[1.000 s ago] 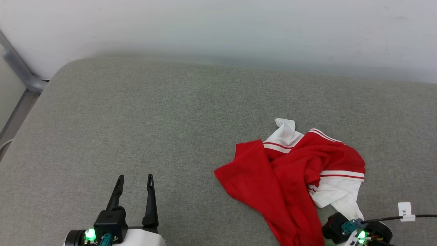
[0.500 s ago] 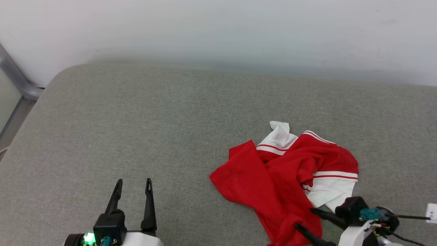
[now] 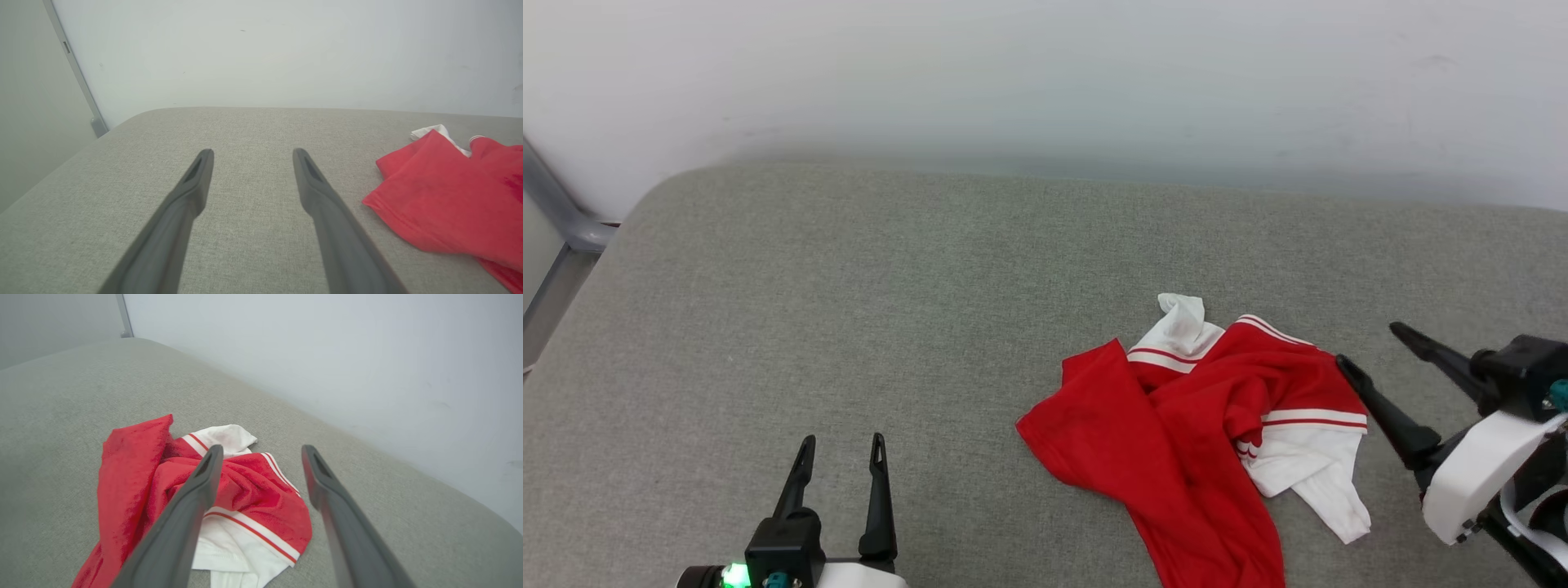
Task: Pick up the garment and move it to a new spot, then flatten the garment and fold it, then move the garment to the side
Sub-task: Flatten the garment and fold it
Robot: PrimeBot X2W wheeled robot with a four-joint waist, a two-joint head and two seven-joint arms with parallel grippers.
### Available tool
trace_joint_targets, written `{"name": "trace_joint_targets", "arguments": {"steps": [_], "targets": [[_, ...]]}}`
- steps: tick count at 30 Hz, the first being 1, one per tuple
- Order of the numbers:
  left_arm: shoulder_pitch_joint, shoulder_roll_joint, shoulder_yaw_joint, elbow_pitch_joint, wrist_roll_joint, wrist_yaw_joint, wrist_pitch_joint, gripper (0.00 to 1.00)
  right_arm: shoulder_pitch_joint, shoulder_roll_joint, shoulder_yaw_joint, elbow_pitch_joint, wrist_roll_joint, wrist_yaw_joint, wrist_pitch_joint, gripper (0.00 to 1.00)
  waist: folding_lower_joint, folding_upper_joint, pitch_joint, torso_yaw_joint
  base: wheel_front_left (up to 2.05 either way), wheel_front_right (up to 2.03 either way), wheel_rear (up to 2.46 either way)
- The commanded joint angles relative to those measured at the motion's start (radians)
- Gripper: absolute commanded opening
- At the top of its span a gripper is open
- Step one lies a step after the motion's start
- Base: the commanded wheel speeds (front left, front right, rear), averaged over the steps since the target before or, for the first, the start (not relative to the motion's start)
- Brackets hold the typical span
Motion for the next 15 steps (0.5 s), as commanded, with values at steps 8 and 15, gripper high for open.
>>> {"name": "trace_joint_targets", "arguments": {"steps": [8, 15], "targets": [[-0.021, 0.0, -0.001, -0.006, 0.004, -0.001, -0.003, 1.0, -0.045, -0.069, 0.007, 0.016, 0.025, -0.001, 0.221, 1.0, 0.0, 0.0, 0.023, 0.013, 0.0, 0.0, 0.0], [-0.051, -0.001, -0.015, -0.012, -0.002, 0.003, -0.003, 1.0, -0.108, -0.145, 0.081, 0.068, 0.112, -0.002, 0.436, 1.0, 0.0, 0.0, 0.071, 0.028, 0.0, 0.0, 0.0]]}}
